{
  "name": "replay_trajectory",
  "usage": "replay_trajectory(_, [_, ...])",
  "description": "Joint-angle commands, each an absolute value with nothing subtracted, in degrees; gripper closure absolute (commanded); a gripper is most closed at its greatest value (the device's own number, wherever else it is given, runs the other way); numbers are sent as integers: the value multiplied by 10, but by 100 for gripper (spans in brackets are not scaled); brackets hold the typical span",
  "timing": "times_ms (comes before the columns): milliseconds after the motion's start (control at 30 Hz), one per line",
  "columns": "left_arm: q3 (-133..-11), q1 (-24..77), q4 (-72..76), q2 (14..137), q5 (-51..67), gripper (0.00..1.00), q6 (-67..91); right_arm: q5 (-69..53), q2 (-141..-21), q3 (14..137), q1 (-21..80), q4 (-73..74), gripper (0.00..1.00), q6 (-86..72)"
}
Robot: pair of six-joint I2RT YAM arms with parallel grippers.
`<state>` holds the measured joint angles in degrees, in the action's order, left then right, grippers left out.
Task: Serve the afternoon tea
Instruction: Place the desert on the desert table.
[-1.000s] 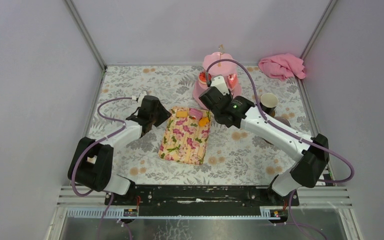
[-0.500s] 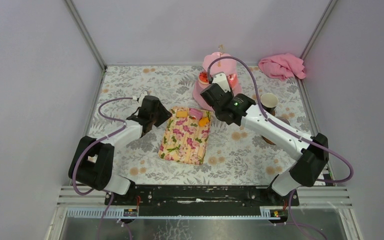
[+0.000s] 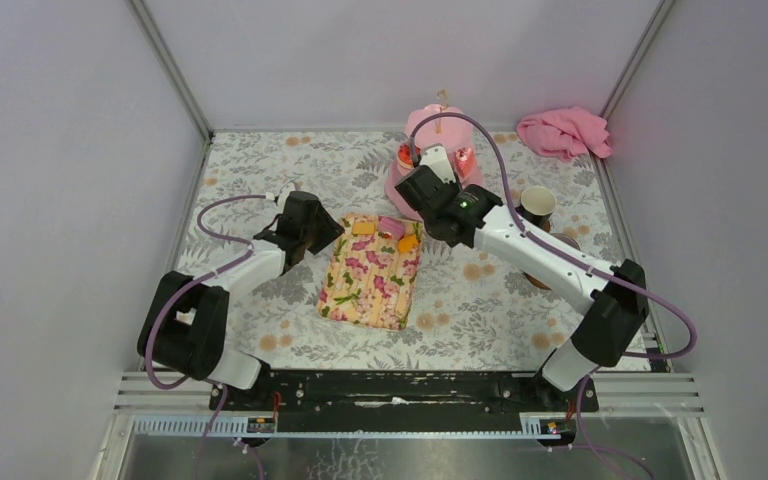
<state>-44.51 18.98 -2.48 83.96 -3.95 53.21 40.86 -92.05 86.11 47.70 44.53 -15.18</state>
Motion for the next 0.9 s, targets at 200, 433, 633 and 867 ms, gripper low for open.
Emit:
replay_trajectory(200, [-444,190,-2,847,-36,50,532,423,-921,897,472,439,65,-150])
replay_trajectory(433, [-445,190,-4,847,-36,50,532,423,-925,899,472,442,57,-151])
replay_trajectory(633, [-445,190,-5,845,-38,50,532,424,-928,899,472,443,53,-152])
replay_trajectory(867, [-447,189,-9,844,-39,50,531,426,-918,900,472,439,56,-152])
